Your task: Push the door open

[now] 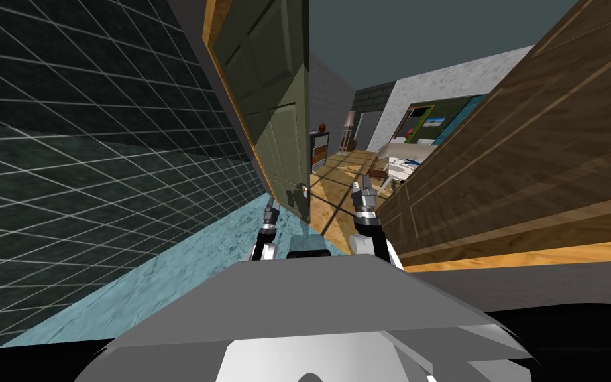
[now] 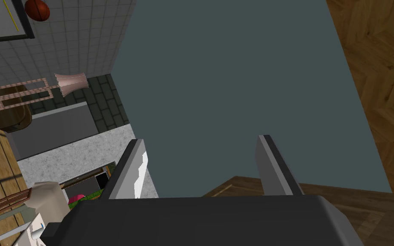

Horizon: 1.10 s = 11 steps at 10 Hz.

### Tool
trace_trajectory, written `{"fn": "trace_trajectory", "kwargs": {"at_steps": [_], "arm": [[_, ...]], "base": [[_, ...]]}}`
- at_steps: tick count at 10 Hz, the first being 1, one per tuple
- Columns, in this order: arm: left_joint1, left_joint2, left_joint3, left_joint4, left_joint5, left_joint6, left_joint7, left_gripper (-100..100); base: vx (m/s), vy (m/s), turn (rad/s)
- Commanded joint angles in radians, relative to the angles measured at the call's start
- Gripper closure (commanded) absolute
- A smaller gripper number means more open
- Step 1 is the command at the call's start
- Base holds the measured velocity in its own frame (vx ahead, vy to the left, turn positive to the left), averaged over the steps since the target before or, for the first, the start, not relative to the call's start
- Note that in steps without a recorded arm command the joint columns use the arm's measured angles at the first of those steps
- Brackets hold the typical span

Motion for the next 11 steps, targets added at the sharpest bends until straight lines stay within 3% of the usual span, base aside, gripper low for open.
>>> {"fn": "trace_trajectory", "kwargs": {"at_steps": [1,11], "arm": [[-0.016,0.003,-0.017,0.048,-0.002,-0.007,0.000,-100],[-0.096,0.009,-0.111,0.320,-0.013,-0.074,0.000,-100]], "base": [[0.079,0.089,-0.120],[0.070,0.076,-0.105]]}}
